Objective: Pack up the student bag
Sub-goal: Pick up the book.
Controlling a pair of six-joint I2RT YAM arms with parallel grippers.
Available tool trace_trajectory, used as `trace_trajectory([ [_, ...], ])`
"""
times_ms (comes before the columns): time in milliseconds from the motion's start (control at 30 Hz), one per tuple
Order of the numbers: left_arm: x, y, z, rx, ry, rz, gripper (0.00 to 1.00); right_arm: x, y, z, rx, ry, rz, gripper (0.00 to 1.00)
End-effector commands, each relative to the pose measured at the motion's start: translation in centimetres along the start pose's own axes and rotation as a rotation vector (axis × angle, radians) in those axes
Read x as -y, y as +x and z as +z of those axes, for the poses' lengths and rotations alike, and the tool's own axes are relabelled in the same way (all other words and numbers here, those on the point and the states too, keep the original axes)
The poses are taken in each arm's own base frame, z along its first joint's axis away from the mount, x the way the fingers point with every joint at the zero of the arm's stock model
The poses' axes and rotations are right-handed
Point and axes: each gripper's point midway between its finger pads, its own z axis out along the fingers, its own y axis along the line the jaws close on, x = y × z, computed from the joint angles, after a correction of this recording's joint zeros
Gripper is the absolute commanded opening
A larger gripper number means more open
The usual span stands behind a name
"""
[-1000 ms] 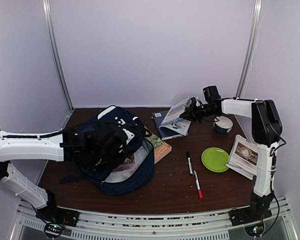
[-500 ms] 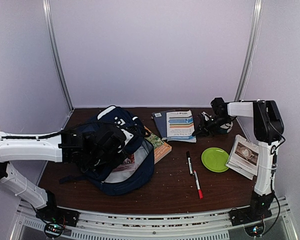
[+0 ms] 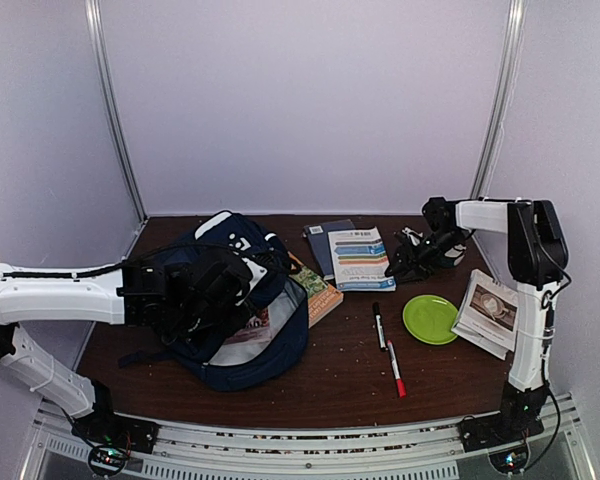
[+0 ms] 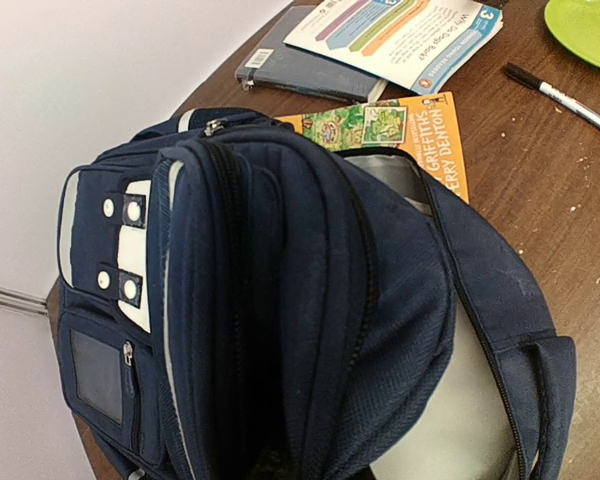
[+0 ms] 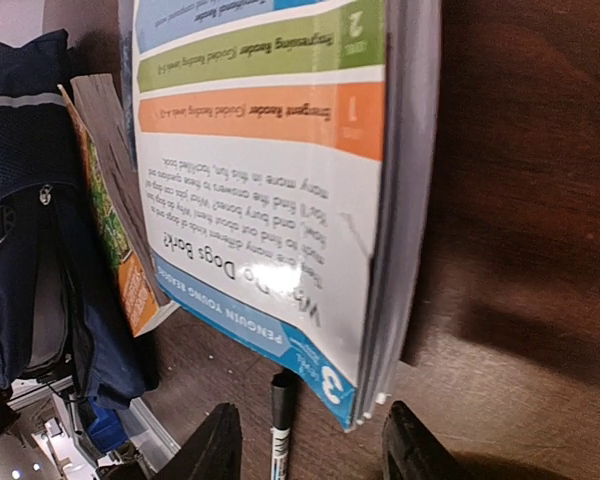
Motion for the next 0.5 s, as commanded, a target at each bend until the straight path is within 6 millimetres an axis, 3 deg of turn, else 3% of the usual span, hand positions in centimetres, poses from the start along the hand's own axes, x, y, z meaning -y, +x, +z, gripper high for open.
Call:
trace_trajectory([
  [0,-0.2,-2.2,-0.9,0.095,0.009,-0.07,0.0,1.2,-0.7,-3.0,0.057,0.088,-0.026,0.51],
  [100,-0.2,-2.0,-0.8,0.092,0.009,-0.072,0.0,2.2,-0.8,-2.9,0.053,0.091,-0.015,0.53],
  [200,-0.1,-2.0,-0.9,0.095,0.015,-0.076,0.0,2.1,-1.1,-2.2,0.044,0.055,-0.018,0.62],
  [467,-0.1,-1.6,-0.9,0.091,0.015,-0.083,0.0,2.5,-2.6,-0.3,0.014,-0.016,0.012,0.63],
])
